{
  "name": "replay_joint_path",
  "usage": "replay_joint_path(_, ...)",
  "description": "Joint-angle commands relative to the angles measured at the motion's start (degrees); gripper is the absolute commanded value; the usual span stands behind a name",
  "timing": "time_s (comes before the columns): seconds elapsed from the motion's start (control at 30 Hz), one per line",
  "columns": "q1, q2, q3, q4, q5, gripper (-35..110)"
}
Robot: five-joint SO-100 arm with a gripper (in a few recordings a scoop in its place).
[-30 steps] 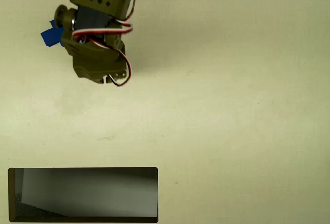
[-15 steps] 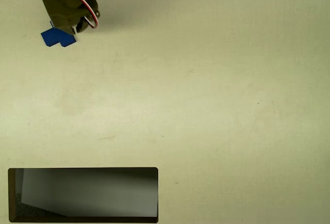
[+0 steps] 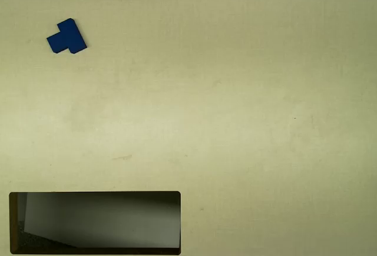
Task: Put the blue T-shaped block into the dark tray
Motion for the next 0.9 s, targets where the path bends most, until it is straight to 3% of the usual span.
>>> replay_joint_path(0.0,-0.44,-3.96,1.23,-8.35,-8.61,0)
replay_joint_path(0.3,-5.98,-9.40,0.00,-15.56,-1.85,0)
replay_joint_path(0.87,-16.96,-22.59,-11.43,-19.16,12.57,0)
